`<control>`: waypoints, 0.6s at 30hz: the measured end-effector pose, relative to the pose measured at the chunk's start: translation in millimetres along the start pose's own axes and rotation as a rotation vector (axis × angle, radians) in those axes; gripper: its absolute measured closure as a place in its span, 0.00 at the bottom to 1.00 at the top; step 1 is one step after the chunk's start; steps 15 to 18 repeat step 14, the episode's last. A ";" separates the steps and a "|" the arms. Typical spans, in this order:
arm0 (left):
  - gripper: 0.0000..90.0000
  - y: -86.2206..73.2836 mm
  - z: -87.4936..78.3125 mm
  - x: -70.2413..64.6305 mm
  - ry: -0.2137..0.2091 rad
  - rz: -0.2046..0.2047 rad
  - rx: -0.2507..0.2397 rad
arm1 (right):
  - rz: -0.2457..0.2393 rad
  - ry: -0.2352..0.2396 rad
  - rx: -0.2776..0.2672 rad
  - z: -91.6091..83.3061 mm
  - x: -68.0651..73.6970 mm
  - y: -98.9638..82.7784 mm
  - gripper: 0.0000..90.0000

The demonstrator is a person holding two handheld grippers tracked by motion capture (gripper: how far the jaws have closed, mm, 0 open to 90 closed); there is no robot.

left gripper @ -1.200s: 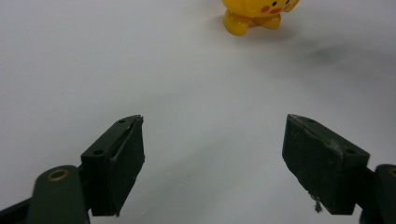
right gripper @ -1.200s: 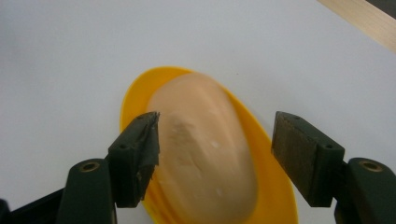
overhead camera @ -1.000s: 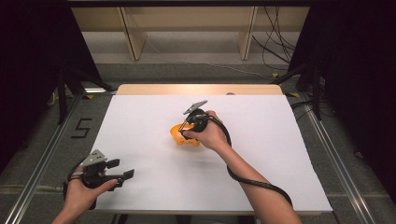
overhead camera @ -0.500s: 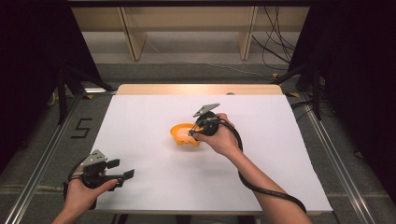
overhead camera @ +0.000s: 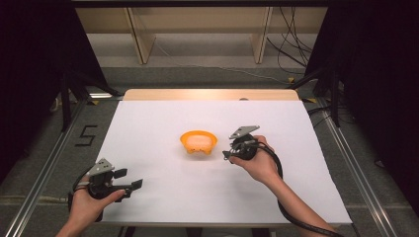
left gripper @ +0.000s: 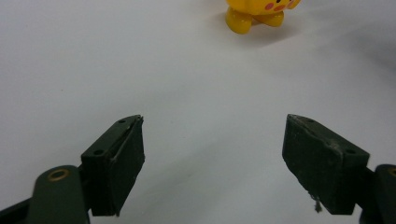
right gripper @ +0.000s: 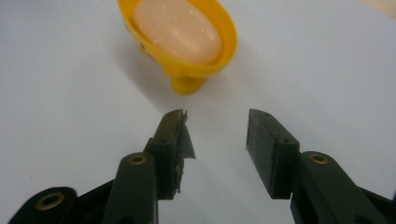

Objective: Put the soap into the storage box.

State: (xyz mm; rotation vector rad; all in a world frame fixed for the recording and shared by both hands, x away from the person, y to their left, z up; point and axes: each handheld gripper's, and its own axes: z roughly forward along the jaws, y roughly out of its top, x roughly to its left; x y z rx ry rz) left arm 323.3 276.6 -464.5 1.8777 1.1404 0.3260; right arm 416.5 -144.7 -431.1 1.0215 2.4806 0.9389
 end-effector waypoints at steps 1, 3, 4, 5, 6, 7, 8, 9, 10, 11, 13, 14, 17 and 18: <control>0.23 0.1 0.0 0.0 -0.001 0.001 0.003 | 0.013 0.000 0.005 -1.4 0.8 -5.2 0.66; 0.23 0.0 0.1 0.4 -0.001 0.008 0.008 | 0.005 0.001 -0.002 -2.7 0.9 -14.5 0.68; 0.23 -0.1 0.2 0.2 0.000 0.004 0.008 | 0.032 0.003 0.001 -3.8 3.0 -18.6 0.68; 0.23 -0.1 0.2 0.2 -0.001 0.005 0.008 | 0.031 0.014 0.016 -6.5 3.7 -25.1 0.69; 0.23 0.0 0.1 0.1 -0.001 0.005 0.008 | 0.031 0.014 0.016 -6.5 3.7 -25.1 0.69; 0.23 0.1 -0.1 0.3 -0.001 0.009 0.008 | 0.036 0.010 -0.005 -5.3 4.5 -27.7 0.69; 0.23 -0.3 -0.1 -0.2 -0.002 -0.004 0.006 | 0.033 0.021 0.014 -6.1 4.7 -33.0 0.69; 0.23 -0.5 -0.2 0.2 -0.001 -0.002 0.009 | 0.016 0.020 0.007 -5.0 3.9 -35.0 0.69; 0.23 -0.5 -0.2 0.2 -0.001 -0.002 0.009 | 0.025 0.023 0.017 -5.1 4.5 -36.5 0.68; 0.23 -0.5 -0.2 0.4 -0.002 -0.002 0.013 | 0.025 0.023 0.017 -5.1 4.5 -36.5 0.68; 0.23 -0.7 -0.1 0.5 -0.005 -0.003 0.008 | 0.044 0.026 0.017 -4.4 5.2 -38.3 0.67; 0.23 -0.5 -0.4 0.3 -0.004 -0.003 0.006 | 0.044 0.026 0.017 -4.4 5.2 -38.3 0.67; 0.23 -0.5 -0.4 0.3 -0.004 -0.003 0.006 | 0.044 0.026 0.017 -4.4 5.2 -38.3 0.67; 0.23 -0.5 -0.4 0.3 -0.004 -0.003 0.006 | 0.044 0.026 0.017 -4.4 5.2 -38.3 0.67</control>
